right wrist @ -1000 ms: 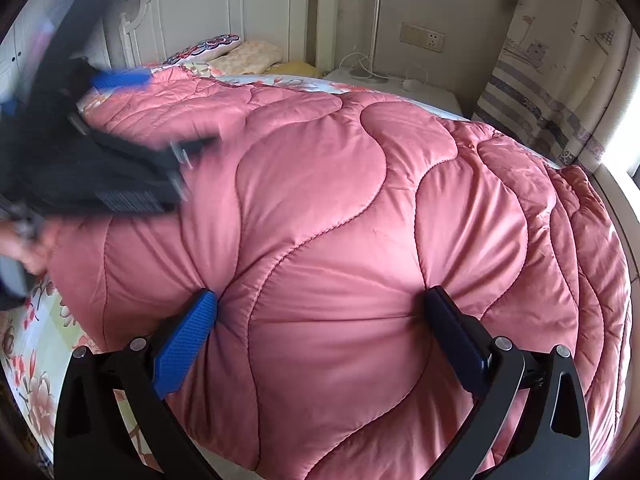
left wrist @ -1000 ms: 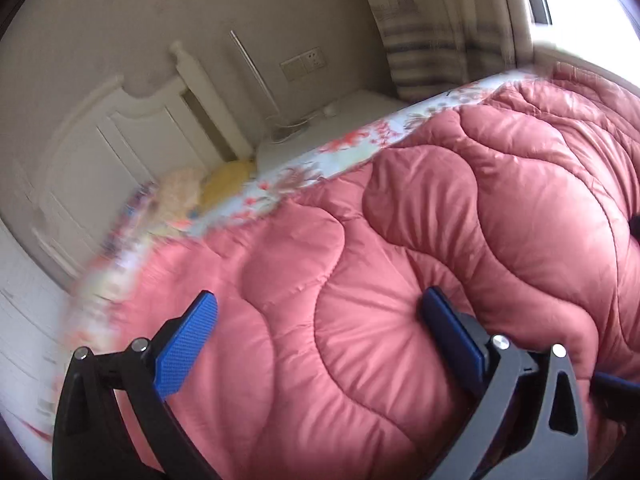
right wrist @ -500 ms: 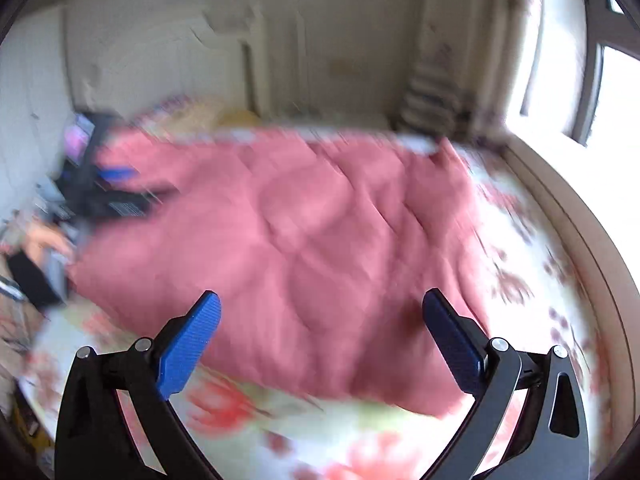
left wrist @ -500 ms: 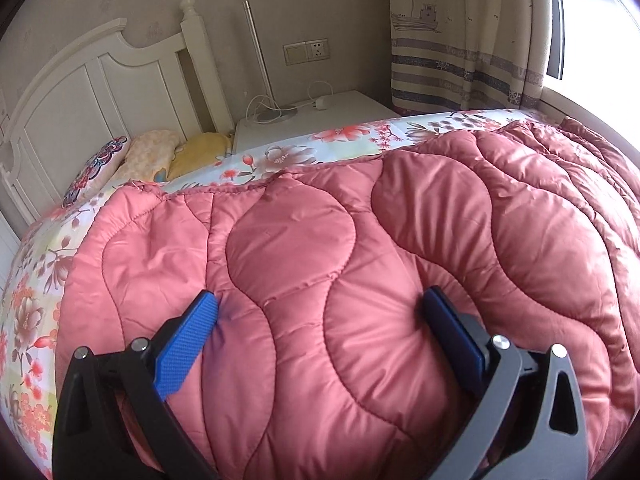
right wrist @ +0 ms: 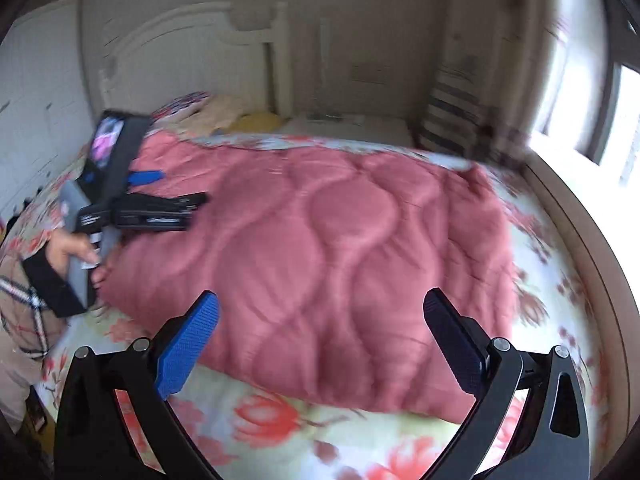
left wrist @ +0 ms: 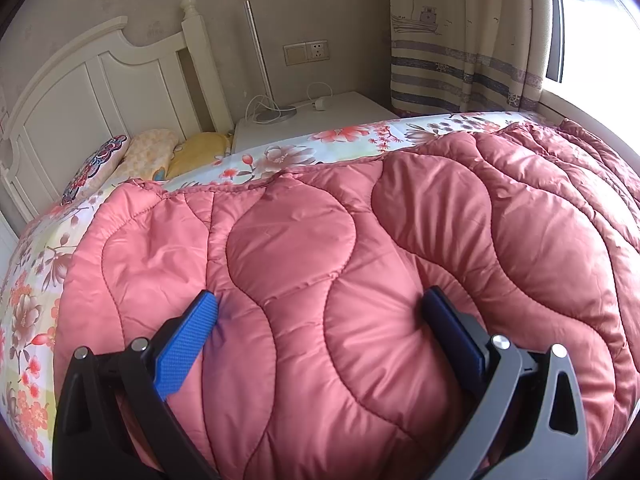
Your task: Fold large clothes
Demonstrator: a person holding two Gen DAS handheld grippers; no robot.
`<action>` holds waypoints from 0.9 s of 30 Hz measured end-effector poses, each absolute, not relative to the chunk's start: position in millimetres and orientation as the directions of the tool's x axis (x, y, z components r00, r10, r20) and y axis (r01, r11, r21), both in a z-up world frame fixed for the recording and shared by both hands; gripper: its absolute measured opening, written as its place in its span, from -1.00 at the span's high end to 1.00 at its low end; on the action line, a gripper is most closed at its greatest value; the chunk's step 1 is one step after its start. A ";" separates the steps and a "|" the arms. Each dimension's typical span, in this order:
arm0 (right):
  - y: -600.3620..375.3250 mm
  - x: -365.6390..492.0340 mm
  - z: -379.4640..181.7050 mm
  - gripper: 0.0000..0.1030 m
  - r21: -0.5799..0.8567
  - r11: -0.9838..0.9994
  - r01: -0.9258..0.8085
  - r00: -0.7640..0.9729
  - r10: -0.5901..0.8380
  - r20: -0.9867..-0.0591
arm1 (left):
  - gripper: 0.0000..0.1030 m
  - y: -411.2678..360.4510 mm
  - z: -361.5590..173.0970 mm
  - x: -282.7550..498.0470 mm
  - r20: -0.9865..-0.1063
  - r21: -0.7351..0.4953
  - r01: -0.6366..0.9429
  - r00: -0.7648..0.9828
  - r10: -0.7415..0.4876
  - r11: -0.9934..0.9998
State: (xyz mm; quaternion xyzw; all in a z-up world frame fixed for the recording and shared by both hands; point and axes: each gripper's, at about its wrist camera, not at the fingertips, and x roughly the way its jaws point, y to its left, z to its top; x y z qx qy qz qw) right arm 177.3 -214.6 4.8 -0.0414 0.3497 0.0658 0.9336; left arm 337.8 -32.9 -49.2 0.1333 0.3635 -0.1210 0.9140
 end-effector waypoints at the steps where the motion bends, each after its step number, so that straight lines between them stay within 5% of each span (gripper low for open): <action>1: -199.9 185.2 -3.5 -0.91 -0.063 0.983 -0.174 0.734 0.086 -0.674 | -0.96 -32.9 -49.3 338.0 -0.697 0.156 0.319 0.706 -0.125 0.935; 4: -173.1 210.1 -43.0 -0.91 -0.129 0.973 -0.190 0.653 0.028 -0.756 | -0.96 -32.3 -48.7 337.6 -0.697 0.150 0.321 0.705 -0.130 0.935; 14: -161.3 232.2 2.1 -0.91 -0.124 0.972 -0.201 0.728 0.063 -0.683 | -0.96 -30.7 -47.4 340.3 -0.701 0.148 0.321 0.701 -0.129 0.936; 17: -161.9 264.8 -26.0 -0.91 -0.136 0.967 -0.215 0.638 0.034 -0.770 | -0.96 -30.2 -43.3 344.9 -0.730 0.131 0.337 0.669 -0.140 0.932; 21: -172.6 274.1 -33.0 -0.91 -0.057 0.974 -0.221 0.627 0.098 -0.773 | -0.96 -16.7 -18.6 357.1 -0.746 0.094 0.313 0.650 -0.141 0.945; 24: -172.6 271.8 -35.1 -0.91 -0.048 0.974 -0.223 0.631 0.107 -0.769 | -0.96 -5.7 -5.0 373.9 -0.697 0.168 0.245 0.714 -0.061 0.955; 27: -170.3 273.0 -34.8 -0.91 -0.050 0.974 -0.221 0.633 0.104 -0.767 | -0.96 14.5 -24.3 401.6 -0.739 0.193 0.161 0.673 0.036 0.968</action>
